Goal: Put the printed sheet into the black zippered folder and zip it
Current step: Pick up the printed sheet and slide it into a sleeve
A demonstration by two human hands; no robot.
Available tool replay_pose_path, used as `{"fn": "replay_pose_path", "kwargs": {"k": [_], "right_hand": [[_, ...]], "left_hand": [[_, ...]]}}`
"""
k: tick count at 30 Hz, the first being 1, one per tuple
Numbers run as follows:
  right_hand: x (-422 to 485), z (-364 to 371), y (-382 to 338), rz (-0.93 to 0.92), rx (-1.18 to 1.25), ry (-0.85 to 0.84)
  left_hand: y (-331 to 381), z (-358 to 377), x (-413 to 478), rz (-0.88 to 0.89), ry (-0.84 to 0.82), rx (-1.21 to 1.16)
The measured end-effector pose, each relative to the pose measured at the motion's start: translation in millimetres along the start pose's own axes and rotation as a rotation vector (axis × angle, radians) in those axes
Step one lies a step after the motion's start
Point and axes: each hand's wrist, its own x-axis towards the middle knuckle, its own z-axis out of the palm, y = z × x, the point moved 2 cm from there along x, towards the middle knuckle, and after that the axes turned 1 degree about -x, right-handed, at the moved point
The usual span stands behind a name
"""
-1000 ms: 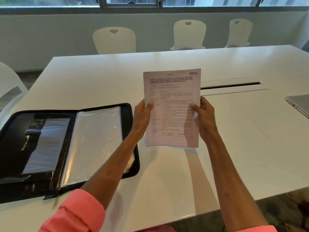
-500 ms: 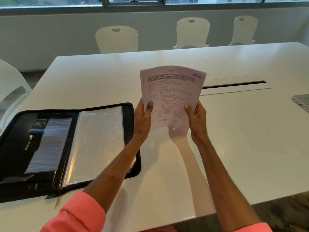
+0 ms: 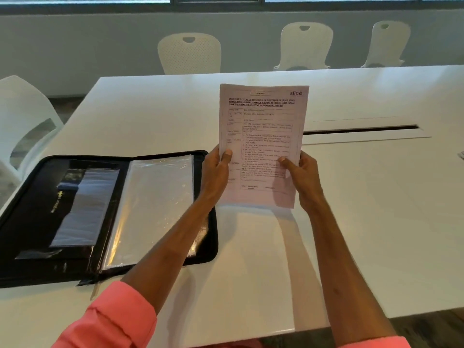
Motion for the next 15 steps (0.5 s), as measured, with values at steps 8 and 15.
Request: {"fn": "replay_pose_path", "kwargs": {"k": [8, 15], "right_hand": [[20.2, 37.8, -13.9, 0.154, 0.044, -0.3], [28.9, 109.2, -12.4, 0.218, -0.023, -0.43]], "left_hand": [[2.2, -76.2, -2.2, -0.201, -0.054, 0.021], [-3.1, -149.9, 3.5, -0.255, -0.014, 0.061]]}}
